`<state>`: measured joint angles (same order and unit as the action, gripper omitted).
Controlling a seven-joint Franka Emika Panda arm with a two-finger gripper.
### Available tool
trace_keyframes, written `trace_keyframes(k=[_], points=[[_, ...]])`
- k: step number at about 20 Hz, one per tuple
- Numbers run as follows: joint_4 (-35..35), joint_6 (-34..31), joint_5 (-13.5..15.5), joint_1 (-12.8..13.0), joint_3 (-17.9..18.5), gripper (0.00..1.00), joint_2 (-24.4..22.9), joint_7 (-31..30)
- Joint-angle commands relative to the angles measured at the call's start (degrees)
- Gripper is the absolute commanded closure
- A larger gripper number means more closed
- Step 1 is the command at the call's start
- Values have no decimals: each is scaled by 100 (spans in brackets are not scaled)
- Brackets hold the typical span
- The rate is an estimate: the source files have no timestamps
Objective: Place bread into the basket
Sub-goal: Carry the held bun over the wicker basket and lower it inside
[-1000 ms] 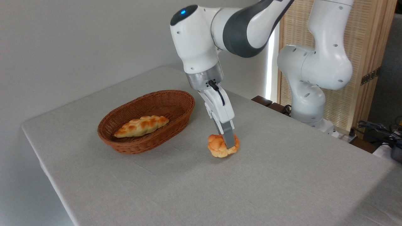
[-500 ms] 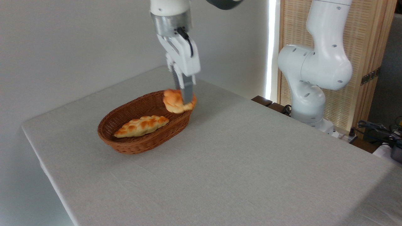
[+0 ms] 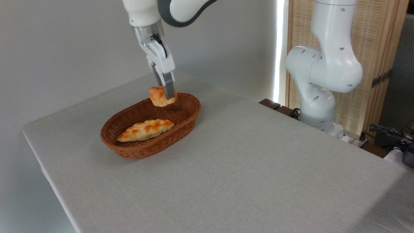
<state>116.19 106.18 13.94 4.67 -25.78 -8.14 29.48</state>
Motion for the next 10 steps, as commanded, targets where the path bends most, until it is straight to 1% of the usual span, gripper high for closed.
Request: trace_keyframes(k=[1,2,5,6,7,10], points=[[-96,262,-258,-28,-252,3,541,-232],[-96,254,-356,-28,-261,0,551,-241],[-105,166,-409,-28,-278,0,533,-197],[-114,166,-531,-28,-374,0,524,-206],[-114,140,-602,-28,-375,0,524,-206],[-131,-53,-673,-37,-375,0,498,-171]])
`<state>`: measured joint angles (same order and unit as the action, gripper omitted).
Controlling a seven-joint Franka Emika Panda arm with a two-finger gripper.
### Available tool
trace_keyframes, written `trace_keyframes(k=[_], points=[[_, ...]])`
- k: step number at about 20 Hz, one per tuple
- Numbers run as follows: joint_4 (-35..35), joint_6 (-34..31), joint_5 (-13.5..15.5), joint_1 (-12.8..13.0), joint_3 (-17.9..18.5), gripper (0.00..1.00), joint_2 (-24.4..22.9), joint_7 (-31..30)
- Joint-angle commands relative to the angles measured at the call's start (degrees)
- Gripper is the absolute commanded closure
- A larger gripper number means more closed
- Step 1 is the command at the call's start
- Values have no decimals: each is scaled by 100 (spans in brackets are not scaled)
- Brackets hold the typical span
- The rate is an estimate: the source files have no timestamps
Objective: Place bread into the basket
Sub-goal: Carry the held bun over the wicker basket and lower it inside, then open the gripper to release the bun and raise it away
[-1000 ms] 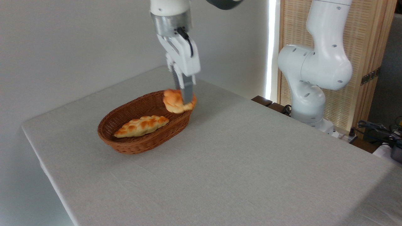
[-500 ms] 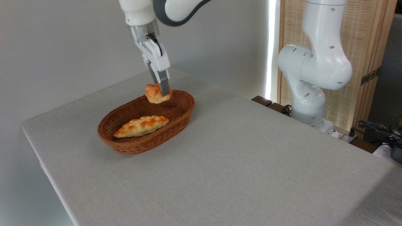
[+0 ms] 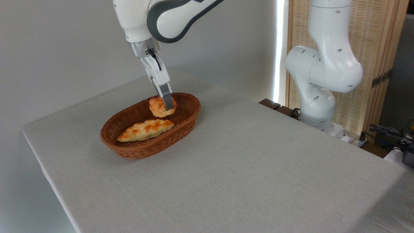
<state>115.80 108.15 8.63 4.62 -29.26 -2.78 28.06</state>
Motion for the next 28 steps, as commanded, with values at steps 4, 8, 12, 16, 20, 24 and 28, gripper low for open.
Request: trace_keyframes(k=[4,8,12,16,20,24,28], points=[[-119,-462,-222,-32,-27,0,-82,-2],[-626,-830,-230,-58,139,0,-91,77],[-1304,-1121,-230,-58,1174,0,-170,541],[-1595,-1069,-239,3,2247,0,-144,1210],[-1840,-1086,-538,232,3039,0,-109,1510],[-2333,-1339,-538,241,3286,0,93,1483],[-2395,-1508,-547,241,3313,0,102,1510]])
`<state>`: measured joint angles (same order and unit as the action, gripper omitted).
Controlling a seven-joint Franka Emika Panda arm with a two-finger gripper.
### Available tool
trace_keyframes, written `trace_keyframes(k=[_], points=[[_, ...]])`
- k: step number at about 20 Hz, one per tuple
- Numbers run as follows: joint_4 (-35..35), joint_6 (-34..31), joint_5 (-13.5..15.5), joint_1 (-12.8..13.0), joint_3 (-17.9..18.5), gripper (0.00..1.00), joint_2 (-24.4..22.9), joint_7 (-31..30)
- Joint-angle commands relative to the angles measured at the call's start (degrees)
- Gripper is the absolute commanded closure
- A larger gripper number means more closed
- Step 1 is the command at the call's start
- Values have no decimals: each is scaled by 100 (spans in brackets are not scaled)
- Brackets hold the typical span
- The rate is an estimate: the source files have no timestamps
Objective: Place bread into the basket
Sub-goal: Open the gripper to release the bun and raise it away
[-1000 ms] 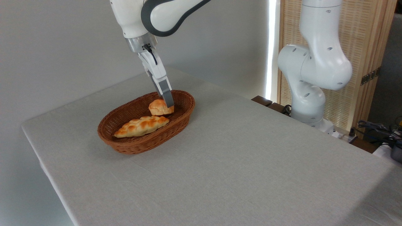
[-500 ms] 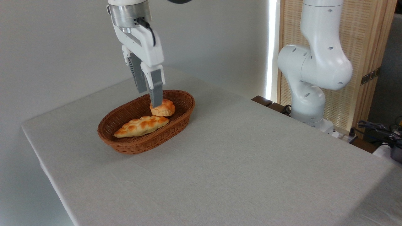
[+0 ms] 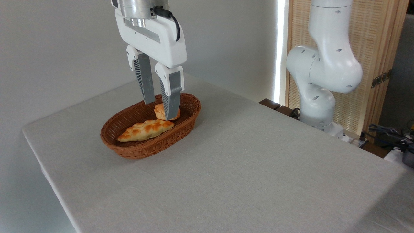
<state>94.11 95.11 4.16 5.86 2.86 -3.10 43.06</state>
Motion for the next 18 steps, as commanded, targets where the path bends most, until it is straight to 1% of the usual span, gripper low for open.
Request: trace_keyframes(k=[1,4,6,7,8,9,11,18], points=[[-218,-212,-108,109,74,0,152,-8],[-218,-238,-108,109,48,0,161,-52],[-218,-378,-117,109,48,0,161,-35],[-227,-396,-178,109,39,0,161,-26],[-218,-397,-344,109,21,0,161,-18],[-218,-397,-406,109,13,0,161,-26],[-218,-397,-425,109,-49,0,178,-35],[-218,-432,-416,109,-31,0,178,35]])
